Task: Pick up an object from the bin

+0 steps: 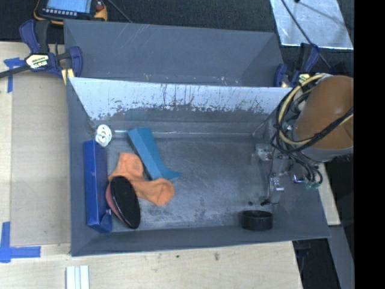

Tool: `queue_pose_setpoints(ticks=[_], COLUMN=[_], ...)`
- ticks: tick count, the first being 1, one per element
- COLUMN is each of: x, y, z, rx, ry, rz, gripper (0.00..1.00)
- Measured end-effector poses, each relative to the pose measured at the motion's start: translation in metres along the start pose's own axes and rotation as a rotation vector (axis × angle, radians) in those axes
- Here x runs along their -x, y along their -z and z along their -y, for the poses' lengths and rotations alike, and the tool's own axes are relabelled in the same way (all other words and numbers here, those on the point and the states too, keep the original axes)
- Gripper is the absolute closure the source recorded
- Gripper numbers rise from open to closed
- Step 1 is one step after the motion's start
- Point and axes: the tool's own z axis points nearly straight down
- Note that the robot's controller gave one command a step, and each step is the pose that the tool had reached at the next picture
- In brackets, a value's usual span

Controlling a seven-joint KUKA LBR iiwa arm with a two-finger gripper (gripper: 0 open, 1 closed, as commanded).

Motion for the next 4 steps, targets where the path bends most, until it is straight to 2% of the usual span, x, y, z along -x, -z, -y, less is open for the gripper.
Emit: queue_pose_setpoints(ticks=[1,2,3,4], x=[0.002,-0.016,-0.029,-0.031], y=[0.005,-0.028,-0.053,-0.053], z=[0.000,0.004,0.000,0.011], rx=[-0.001,-0.003,-0.002,-0.004], ry=[0.003,0.172,0.438,0.541], rz=[0.008,0.014,0.004,0.009], gripper=[0.00,0.00,0.00,1.00])
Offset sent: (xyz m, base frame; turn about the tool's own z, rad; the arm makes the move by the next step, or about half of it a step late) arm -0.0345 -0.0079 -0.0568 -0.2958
